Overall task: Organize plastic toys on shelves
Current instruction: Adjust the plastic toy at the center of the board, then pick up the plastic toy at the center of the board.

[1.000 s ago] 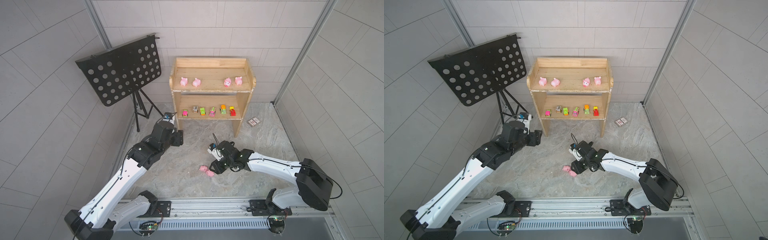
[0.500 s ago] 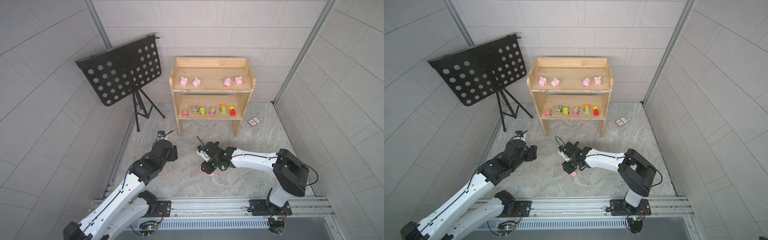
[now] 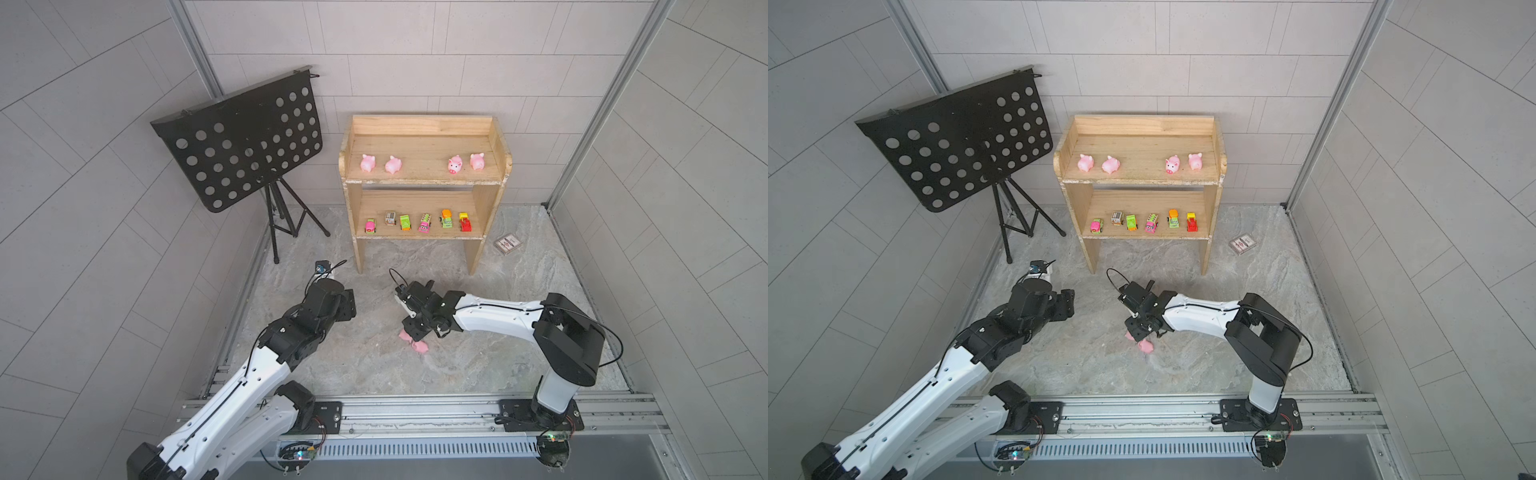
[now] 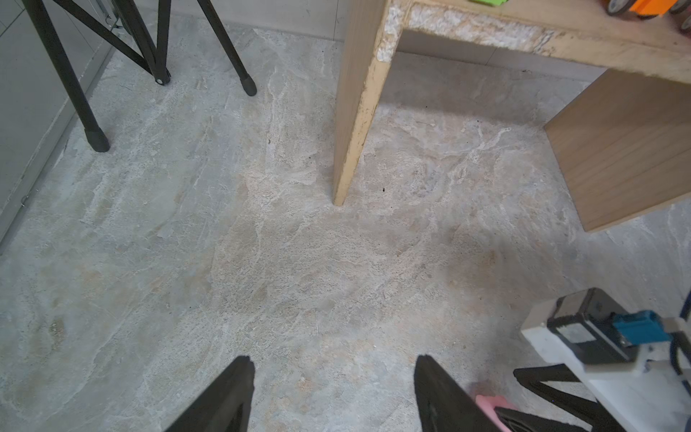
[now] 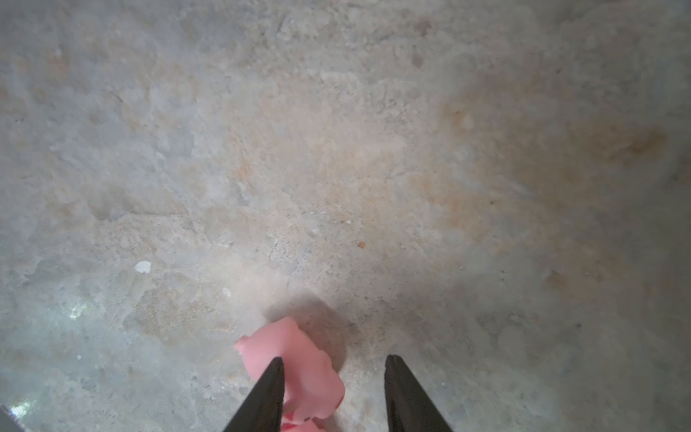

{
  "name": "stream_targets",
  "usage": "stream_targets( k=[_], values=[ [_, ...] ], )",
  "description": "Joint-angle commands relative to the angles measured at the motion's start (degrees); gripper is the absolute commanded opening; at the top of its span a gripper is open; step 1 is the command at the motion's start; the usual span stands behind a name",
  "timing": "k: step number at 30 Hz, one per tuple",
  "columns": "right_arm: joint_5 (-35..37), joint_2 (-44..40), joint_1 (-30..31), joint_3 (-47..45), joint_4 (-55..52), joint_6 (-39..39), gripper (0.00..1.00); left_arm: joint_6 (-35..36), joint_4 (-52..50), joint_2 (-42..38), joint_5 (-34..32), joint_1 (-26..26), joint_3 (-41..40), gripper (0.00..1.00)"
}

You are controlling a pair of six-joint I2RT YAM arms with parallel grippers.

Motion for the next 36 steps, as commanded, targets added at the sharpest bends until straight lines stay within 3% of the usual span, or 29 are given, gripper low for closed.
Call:
stream_targets(
  k=[1, 10, 22, 29, 36],
  values=[
    [4.83, 1.51, -1.72, -0.72, -2.28, 3.01, 0.46, -0.29, 0.6, 0.16, -0.92, 0.28, -0.65, 0.74],
    [5.71, -2.48, -4.18, -3.25, -1.61, 5.18, 0.46, -0.22, 0.6, 0.53, -0.82, 0.29, -0.59, 0.74],
    [0.8, -6.39, -3.99, -4.96, 0.64, 6.97, 0.46, -0.2, 0.6, 0.12, -0.88, 0.29, -0.69, 0.73],
    [-8.41, -5.29, -3.41, -5.01, 4.44, 7.67, 0.48, -0.22, 0.73, 0.35, -0.61, 0.29, -0.85, 0.74],
    [-9.11, -2.92, -2.87, -4.23, 4.27, 7.42, 0.45, -0.37, 0.78, 0.52, -0.09, 0.29, -0.91, 0.74]
  ],
)
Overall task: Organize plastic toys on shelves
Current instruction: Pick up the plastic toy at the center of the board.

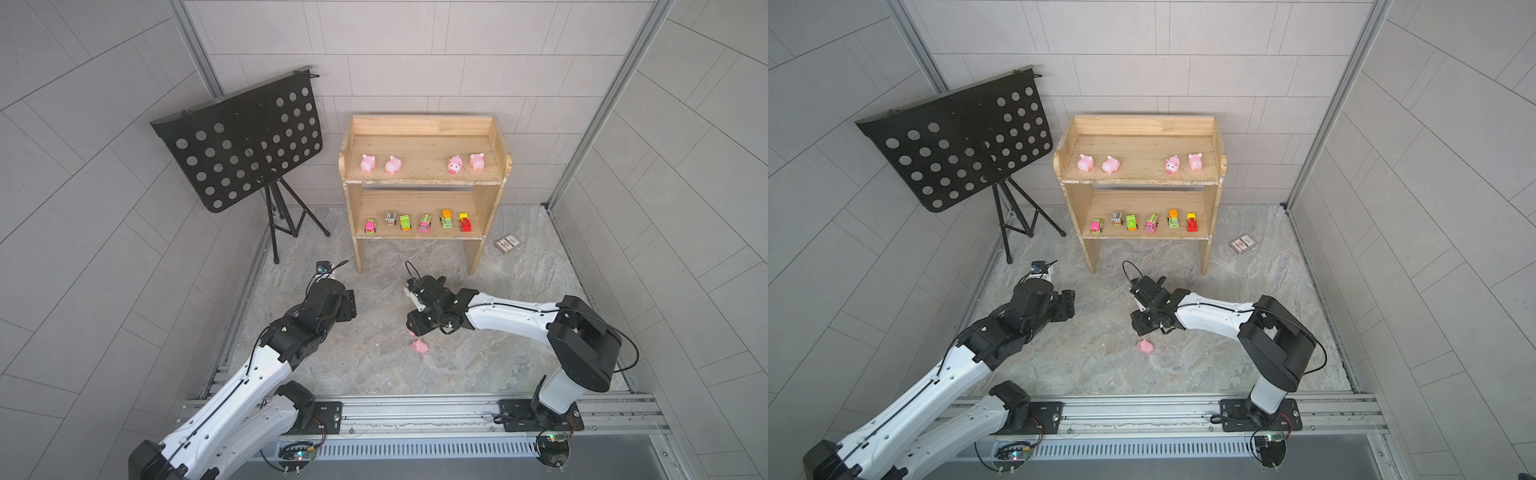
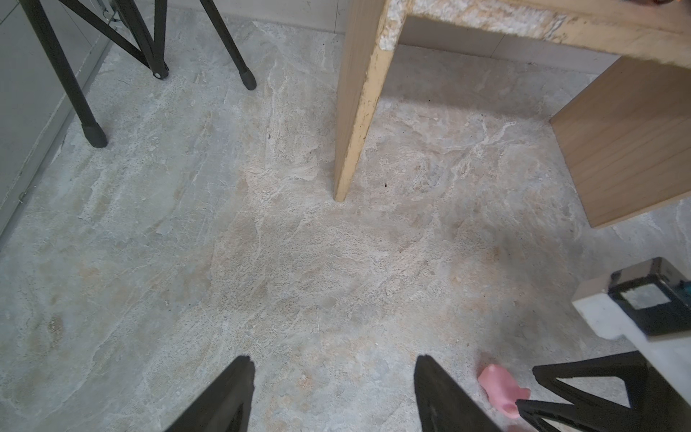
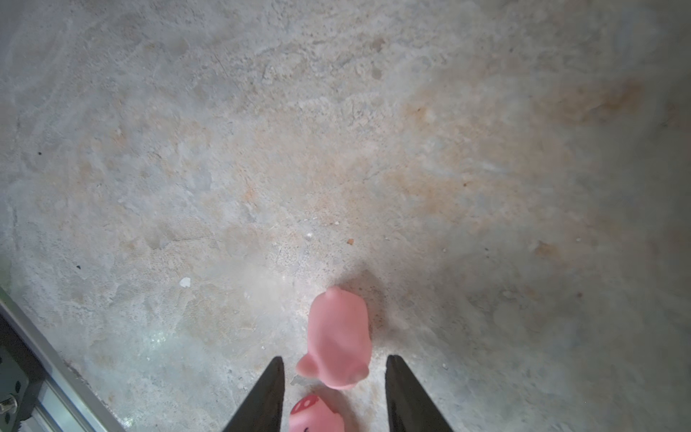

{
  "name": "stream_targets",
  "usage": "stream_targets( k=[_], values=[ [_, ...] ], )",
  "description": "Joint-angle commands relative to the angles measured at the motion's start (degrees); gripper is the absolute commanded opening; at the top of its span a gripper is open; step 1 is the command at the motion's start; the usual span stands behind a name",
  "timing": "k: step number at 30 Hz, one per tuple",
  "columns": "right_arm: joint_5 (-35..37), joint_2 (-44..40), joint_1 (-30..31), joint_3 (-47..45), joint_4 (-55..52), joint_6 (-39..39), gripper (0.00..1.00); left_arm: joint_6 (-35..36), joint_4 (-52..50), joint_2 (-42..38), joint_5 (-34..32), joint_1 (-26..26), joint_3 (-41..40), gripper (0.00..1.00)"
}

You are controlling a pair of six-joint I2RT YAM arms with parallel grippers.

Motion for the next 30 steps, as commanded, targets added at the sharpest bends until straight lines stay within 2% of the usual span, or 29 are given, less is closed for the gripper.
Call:
stream_targets(
  k=[1, 8, 14, 22, 26, 30],
  values=[
    [-0.61, 1.72, 0.29, 0.17, -0.07, 0.36, 0.45, -0.3, 0.83, 0.02, -0.16, 0.29, -0.71, 0.74],
    [-0.03, 3.34, 0.68, 0.63, 0.51, 0.78, 0.39, -0.39, 0.93, 0.04, 0.09, 0.29, -0.94, 0.73],
    [0.07, 4.61, 0.91, 0.62, 1.23, 1.21, 0.23, -0.35, 1.02, 0.1, -0.04, 0.26, -1.14, 0.73],
    [1.35, 5.58, 0.95, 0.21, 1.31, 1.35, 0.16, -0.34, 1.07, 0.24, 0.01, 0.29, -1.17, 0.73],
    [1.7, 5.12, 0.87, -0.02, 1.34, 1.44, 0.0, -0.24, 1.1, 0.24, 0.0, 0.29, -1.19, 0.73],
    [1.46, 1.73, 0.28, -0.93, 1.99, 1.85, 0.0, -0.21, 1.02, 0.04, -0.02, 0.29, -1.17, 0.73]
  ],
)
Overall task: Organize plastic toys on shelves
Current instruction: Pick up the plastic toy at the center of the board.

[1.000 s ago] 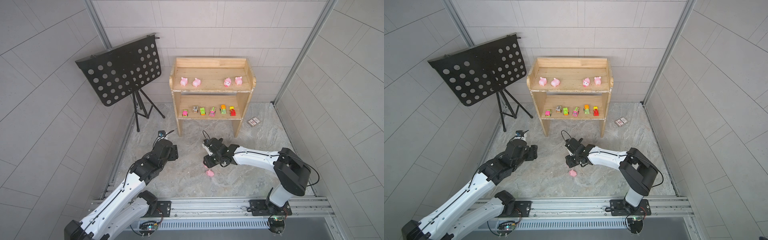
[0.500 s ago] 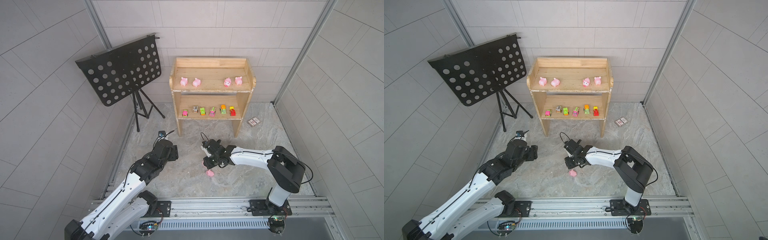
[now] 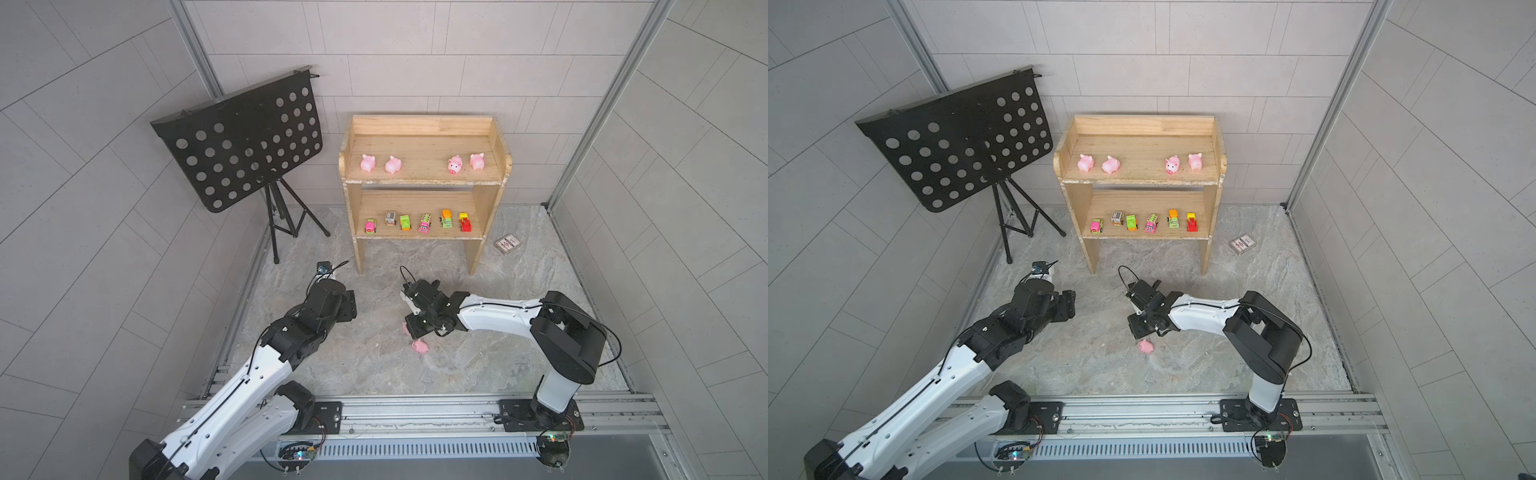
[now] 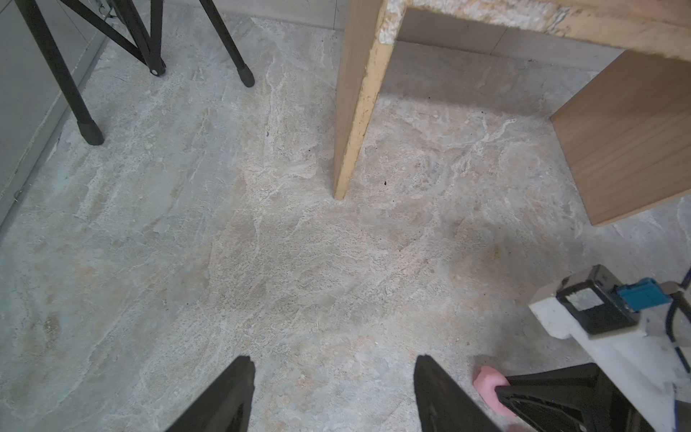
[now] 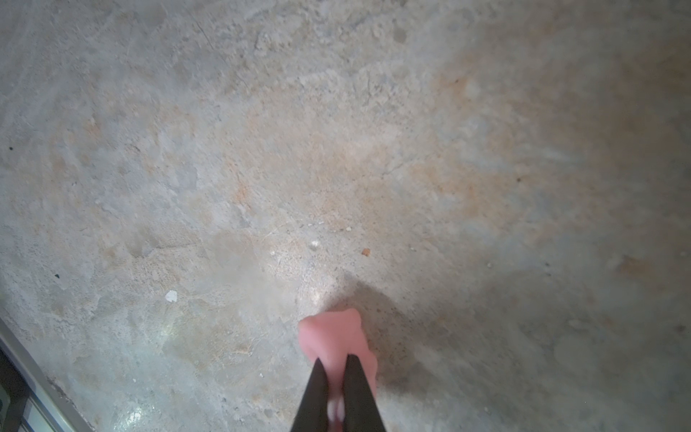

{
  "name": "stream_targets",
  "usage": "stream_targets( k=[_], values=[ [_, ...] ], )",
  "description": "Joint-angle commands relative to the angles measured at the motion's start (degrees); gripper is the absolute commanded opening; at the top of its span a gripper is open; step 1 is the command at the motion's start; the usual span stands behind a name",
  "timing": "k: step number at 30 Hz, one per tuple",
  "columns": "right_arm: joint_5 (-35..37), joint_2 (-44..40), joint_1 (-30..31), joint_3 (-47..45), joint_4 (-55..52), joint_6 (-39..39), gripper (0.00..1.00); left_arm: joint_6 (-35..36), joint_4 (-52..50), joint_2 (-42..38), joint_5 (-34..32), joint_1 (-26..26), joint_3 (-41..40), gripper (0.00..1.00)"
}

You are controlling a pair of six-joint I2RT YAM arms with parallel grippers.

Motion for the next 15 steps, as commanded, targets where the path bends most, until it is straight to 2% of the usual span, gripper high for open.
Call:
stream_targets(
  k=[1, 7, 15],
  values=[
    [1.17, -3.53, -0.86, -1.09, -1.23, 0.31, 0.0, -0.29, 0.63, -0.09, -0.24, 0.29, -0.88, 0.73],
    [-3.26, -11.69, -3.4, -0.16, -3.15, -1.1, 0.0, -0.21, 0.8, 0.12, 0.01, 0.29, -0.88, 0.73],
    [-4.75, -20.41, -7.94, 7.21, -10.37, -5.23, 0.0, -0.22, 1.15, 0.86, 0.44, 0.29, -0.87, 0.73]
  ],
)
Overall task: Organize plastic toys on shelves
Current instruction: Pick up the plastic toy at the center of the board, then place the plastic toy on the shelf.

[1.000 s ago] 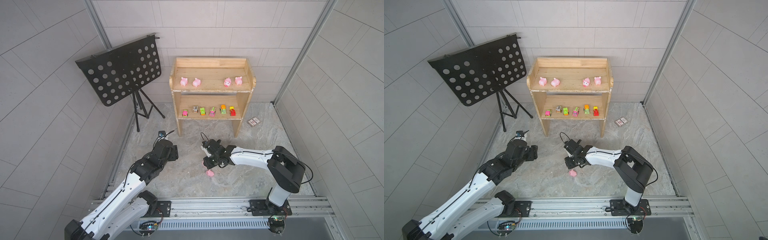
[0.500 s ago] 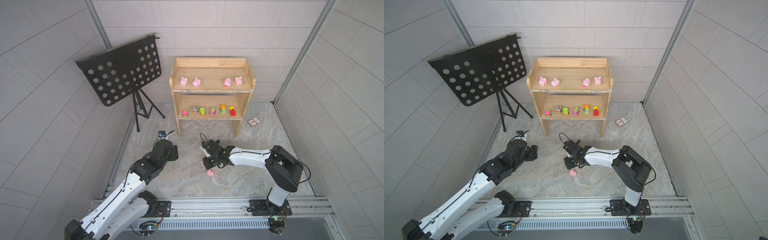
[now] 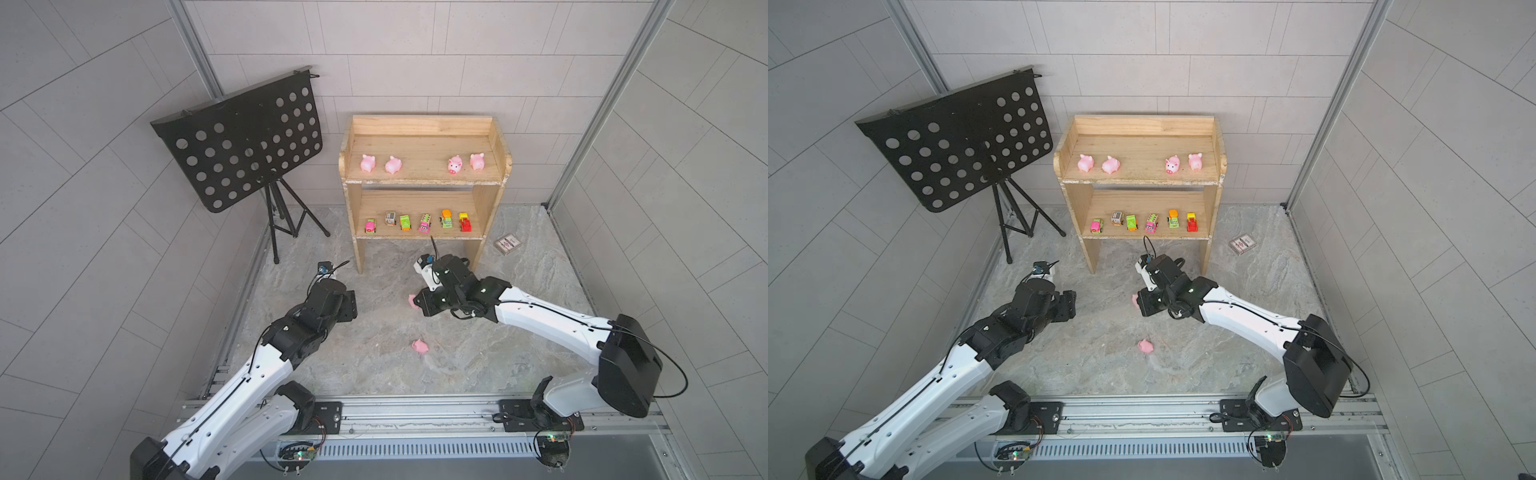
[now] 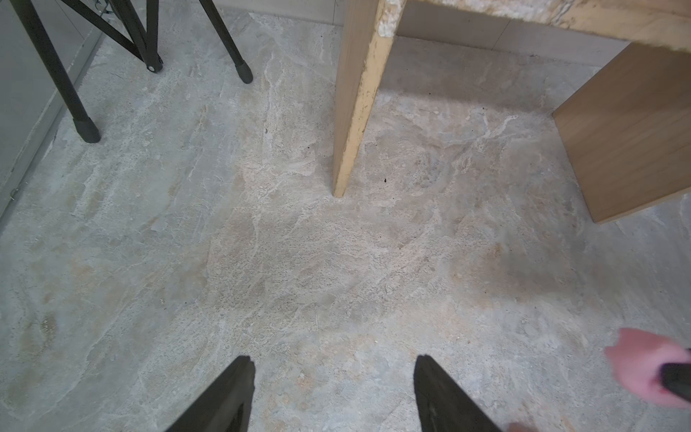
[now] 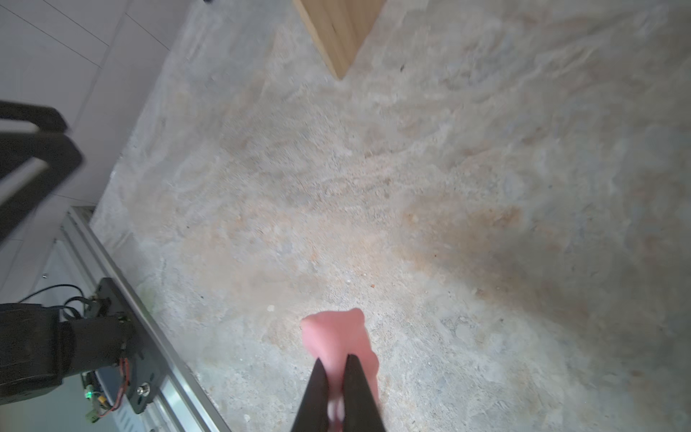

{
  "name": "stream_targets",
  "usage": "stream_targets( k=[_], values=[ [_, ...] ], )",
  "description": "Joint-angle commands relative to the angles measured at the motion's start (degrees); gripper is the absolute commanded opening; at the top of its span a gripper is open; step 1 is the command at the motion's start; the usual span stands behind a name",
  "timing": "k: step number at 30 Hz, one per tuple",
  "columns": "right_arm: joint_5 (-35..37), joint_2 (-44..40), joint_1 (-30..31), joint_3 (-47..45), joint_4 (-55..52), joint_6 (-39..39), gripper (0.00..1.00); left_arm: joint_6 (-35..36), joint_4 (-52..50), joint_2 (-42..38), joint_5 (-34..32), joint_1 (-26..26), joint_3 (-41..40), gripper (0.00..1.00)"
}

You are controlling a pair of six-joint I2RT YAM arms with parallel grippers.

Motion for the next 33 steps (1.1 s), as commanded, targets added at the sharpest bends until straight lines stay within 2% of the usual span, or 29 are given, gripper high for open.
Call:
stream_targets(
  k=[1, 10, 19, 27, 33],
  values=[
    [-1.15, -3.19, -2.15, 3.9, -4.59, -3.17, 0.0, -0.18, 1.03, 0.27, 0.13, 0.28, -0.77, 0.73],
    [-4.79, -4.54, -7.55, 17.85, -9.93, -7.92, 0.0, -0.1, 1.04, 0.68, 0.42, 0.28, -0.59, 0.73],
    [-5.44, 0.93, -9.9, 36.83, -14.15, -10.92, 0.0, -0.03, 1.13, 1.19, 0.65, 0.28, -0.43, 0.73],
    [-2.71, 7.89, -11.18, 51.17, -15.63, -8.78, 0.0, -0.01, 1.13, 1.31, 0.77, 0.24, -0.42, 0.73],
    [2.57, 12.45, -12.35, 60.5, -17.91, -6.54, 0.0, 0.04, 1.04, 1.33, 0.93, 0.27, -0.38, 0.73]
  ],
)
